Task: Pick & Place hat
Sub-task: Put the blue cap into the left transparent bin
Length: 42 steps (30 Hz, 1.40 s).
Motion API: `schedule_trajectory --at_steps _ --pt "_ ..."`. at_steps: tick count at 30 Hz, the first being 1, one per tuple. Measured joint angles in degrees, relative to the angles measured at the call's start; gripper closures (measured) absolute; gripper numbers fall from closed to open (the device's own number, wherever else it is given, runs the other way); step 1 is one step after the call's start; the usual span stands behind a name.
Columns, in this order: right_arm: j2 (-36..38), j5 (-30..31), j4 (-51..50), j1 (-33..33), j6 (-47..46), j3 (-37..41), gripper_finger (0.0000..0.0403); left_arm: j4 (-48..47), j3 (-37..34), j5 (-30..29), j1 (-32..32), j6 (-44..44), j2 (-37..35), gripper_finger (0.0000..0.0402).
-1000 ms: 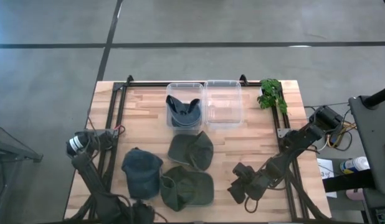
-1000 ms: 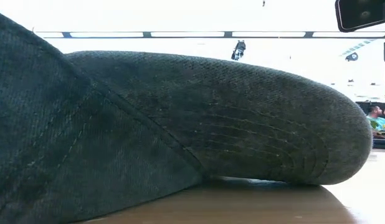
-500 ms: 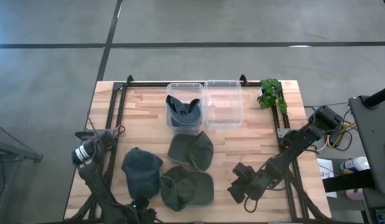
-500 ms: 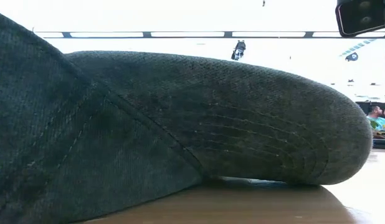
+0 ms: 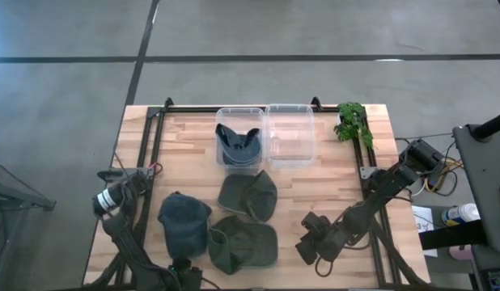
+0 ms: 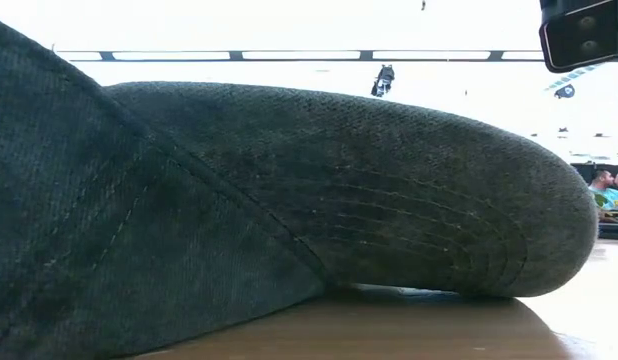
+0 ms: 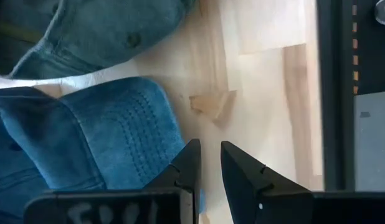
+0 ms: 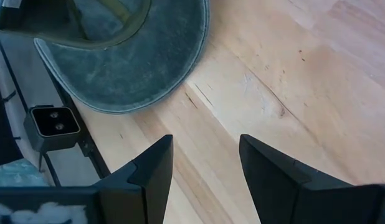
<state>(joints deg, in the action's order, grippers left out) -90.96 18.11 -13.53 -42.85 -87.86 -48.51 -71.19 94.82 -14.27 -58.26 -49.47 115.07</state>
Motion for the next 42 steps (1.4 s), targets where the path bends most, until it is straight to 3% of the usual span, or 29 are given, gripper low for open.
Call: schedule_trajectory --at_steps 9,16,21,27,31,34,42 --pt "0.04 -0.07 0.04 -0.02 0.00 0.00 0.0225 -0.29 -4.48 -0.22 -0.02 -1.23 0.00 0.0346" --pt "0.07 -0.07 0.05 -0.02 -0.01 0.00 0.0225 -0.84 -6.59 -0.21 0.00 -14.22 0.00 0.0346" --pt "0.07 -0.07 0.04 -0.02 0.01 0.00 0.0225 1.58 -6.77 -1.08 -0.22 -14.13 -0.02 0.0346" --pt "0.09 -0.06 0.03 -0.02 0.45 0.00 0.0225 -9.57 -7.14 -4.67 -0.24 -13.01 0.15 0.0346" --pt "0.09 -0.04 0.03 -0.02 0.47 0.00 0.0225 -19.54 -7.30 -7.35 -0.24 -16.69 0.15 0.0346" --pt "0.09 -0.04 0.03 -0.02 0.45 0.00 0.0225 -15.76 -8.04 -7.11 -0.11 -19.99 -0.46 0.0346" --pt "0.09 -0.08 0.01 -0.02 0.02 0.00 0.0225 -2.43 -2.20 -2.47 -0.18 -30.88 -0.84 0.0346"
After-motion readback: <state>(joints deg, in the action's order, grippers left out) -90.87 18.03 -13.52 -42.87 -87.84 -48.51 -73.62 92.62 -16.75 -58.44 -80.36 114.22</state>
